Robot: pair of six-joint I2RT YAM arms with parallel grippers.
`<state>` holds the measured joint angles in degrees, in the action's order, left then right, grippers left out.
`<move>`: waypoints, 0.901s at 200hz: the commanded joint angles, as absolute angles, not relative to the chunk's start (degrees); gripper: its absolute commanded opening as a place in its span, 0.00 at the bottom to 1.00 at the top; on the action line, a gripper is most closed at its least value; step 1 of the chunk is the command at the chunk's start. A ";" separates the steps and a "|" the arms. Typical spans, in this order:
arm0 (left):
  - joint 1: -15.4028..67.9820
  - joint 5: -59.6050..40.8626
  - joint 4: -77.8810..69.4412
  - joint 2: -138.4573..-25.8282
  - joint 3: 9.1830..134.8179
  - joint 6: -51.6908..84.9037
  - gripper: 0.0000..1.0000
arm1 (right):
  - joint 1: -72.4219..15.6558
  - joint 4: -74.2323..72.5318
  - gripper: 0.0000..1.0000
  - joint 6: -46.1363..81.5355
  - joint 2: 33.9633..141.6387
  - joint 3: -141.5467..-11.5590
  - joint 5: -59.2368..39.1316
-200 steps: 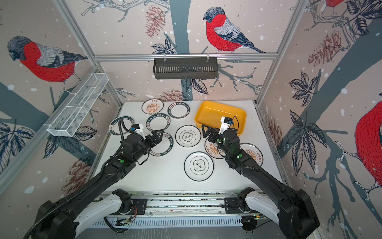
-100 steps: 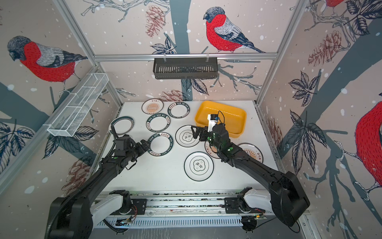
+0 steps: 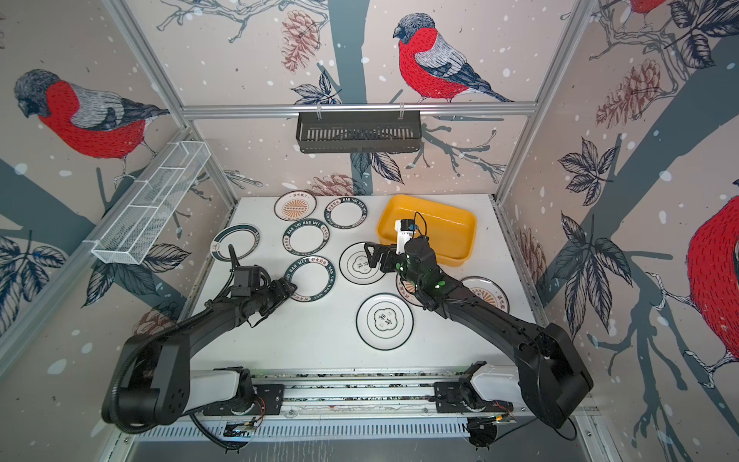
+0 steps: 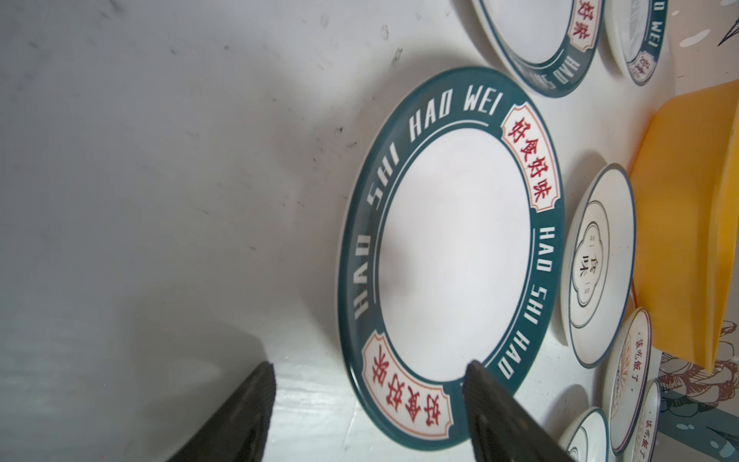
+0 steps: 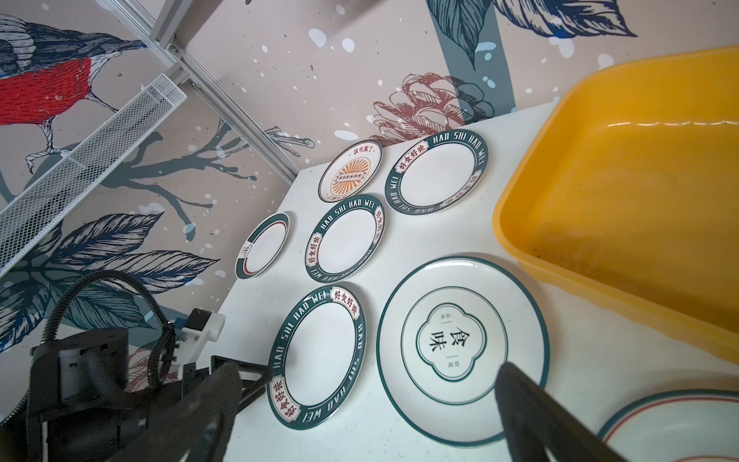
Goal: Place the plates into the plastic bin on the countertop
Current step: 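Reach the left gripper to the green-rimmed plate while the right gripper nears the bin, then pinch the green-rimmed plate's edge with the left gripper and tilt it upright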
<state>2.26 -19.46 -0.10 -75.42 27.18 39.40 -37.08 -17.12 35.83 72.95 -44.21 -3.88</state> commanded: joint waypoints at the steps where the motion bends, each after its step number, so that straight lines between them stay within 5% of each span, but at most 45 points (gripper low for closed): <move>1: 2.11 -22.19 -4.18 -77.74 27.79 37.81 0.65 | -37.31 -17.67 1.00 35.77 72.82 -44.47 -2.30; 100: 1.83 -20.04 -7.33 -79.73 27.43 39.43 0.16 | -37.27 -14.81 1.00 36.29 72.06 -43.43 -0.88; 150: 1.58 -22.01 -9.50 -79.16 26.85 40.36 0.01 | -37.08 -16.12 1.00 36.65 70.47 -42.39 -0.70; 180: 1.43 -22.26 -7.93 -76.28 27.58 40.72 0.00 | -36.15 -17.44 1.00 37.05 70.40 -41.98 -2.96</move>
